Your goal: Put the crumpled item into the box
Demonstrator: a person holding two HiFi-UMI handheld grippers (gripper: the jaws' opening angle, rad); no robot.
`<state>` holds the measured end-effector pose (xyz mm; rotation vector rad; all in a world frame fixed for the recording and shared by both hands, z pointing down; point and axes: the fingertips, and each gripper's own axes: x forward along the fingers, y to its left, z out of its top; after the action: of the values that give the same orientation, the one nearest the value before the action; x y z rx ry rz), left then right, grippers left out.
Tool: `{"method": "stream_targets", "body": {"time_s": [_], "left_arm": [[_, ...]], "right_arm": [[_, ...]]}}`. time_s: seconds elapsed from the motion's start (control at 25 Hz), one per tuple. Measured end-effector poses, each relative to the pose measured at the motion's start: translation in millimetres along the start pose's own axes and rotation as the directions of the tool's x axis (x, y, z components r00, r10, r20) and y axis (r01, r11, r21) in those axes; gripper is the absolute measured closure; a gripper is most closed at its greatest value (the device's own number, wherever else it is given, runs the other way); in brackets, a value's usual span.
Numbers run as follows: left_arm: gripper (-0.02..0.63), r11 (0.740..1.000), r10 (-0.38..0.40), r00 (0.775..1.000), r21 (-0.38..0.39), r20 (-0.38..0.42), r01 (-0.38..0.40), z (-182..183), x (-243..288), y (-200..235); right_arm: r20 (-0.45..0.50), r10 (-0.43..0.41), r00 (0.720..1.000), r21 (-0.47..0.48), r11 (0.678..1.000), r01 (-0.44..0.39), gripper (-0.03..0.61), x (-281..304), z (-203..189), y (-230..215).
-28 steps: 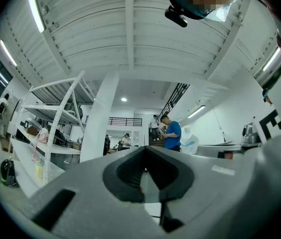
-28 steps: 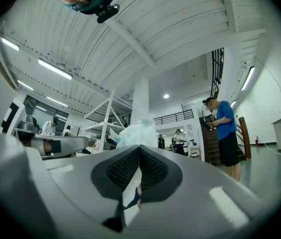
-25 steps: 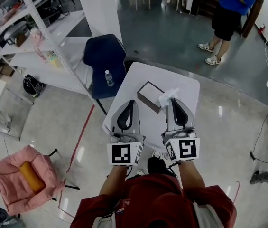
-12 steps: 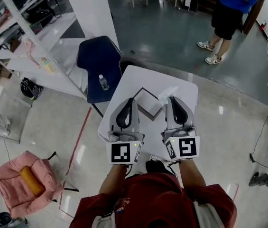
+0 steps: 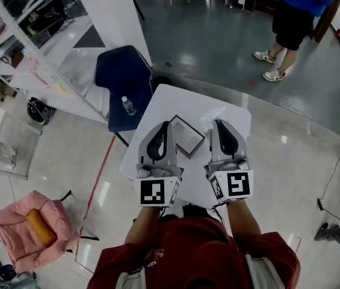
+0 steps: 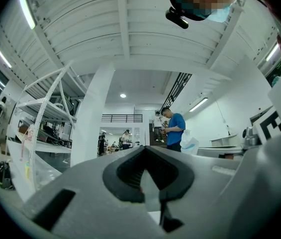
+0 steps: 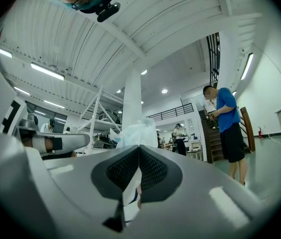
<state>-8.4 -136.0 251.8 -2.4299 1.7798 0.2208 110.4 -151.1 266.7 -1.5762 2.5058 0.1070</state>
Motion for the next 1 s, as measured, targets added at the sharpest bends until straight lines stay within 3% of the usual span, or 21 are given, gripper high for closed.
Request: {"method": "stream_targets", "body": {"time_s": [0.4,1.0], "left_arm": [[0.611,1.000,0.030,0.999,0.007,-0.019,-0.030,-12.5,19.8,-2.2],[0.611,1.000,0.001,0.999,-0.014,-0.046,-0.002,-46.2,58.1,43.2]], "right_arm": [[-0.019,0.020,1.000,0.029,0.999,-0.019,0.575,14.1,-15.1,-18.4],[-0.084,-0.013,0.996,0.001,1.000,0.013,0.575,66.3,-48.1,-10.1]]}}
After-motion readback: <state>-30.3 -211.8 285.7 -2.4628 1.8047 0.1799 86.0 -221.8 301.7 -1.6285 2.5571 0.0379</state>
